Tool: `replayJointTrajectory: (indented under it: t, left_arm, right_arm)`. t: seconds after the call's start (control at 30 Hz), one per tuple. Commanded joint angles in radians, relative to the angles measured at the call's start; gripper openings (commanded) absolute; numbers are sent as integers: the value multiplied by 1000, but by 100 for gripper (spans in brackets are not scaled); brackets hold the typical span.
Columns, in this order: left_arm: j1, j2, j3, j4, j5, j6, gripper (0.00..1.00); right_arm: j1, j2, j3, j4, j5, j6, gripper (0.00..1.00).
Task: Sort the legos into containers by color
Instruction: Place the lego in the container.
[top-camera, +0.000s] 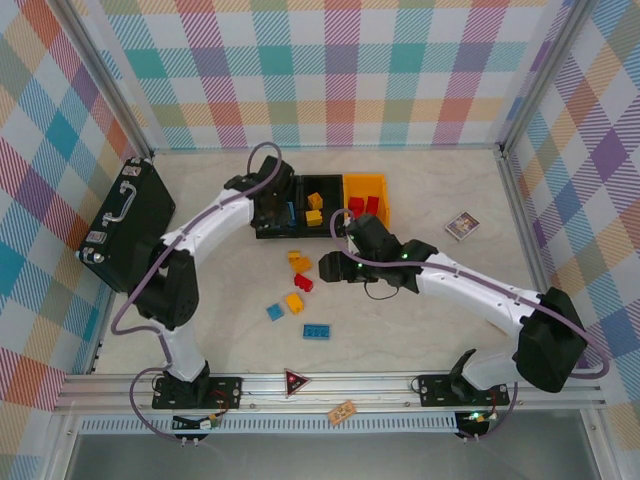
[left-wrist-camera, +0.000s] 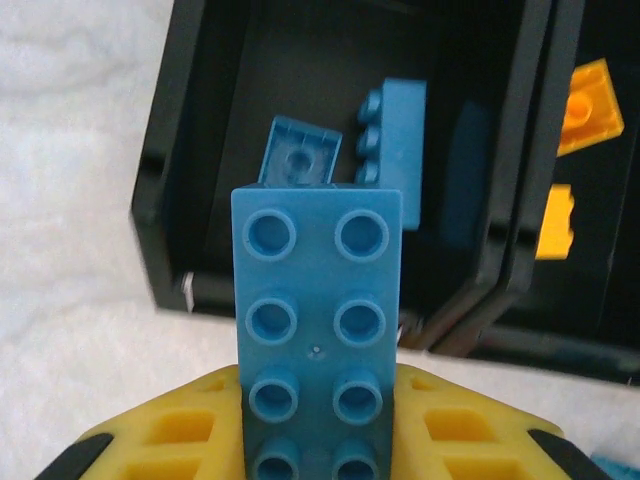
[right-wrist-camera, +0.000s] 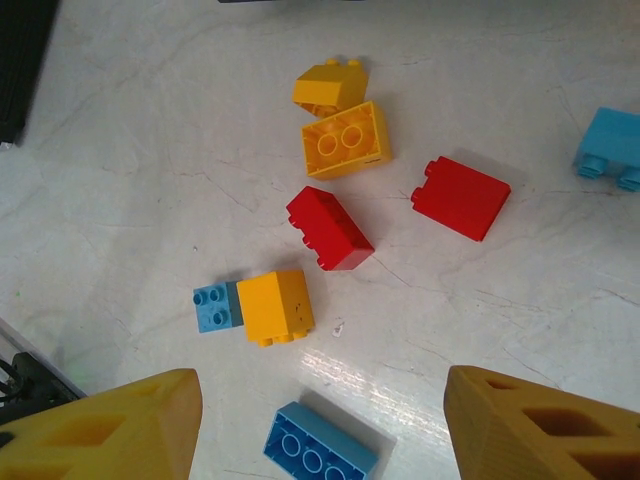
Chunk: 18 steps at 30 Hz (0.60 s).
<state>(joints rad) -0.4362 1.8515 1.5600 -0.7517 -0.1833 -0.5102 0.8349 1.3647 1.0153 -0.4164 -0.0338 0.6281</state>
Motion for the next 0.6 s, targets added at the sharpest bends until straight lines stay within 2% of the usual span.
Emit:
replayJointTrajectory:
  t: [0.0, 0.23, 0.57]
  left_arm:
    - [29, 83, 109, -62, 35, 47, 26]
    - [59, 256, 293, -107, 59, 55, 26]
    - [61, 407, 481, -184, 31, 55, 31]
  right_arm:
    - [0, -51, -21, -30, 24, 21, 65]
    - [0, -89, -50, -42, 42, 38, 65]
    - [0, -127, -78, -55, 61, 49, 65]
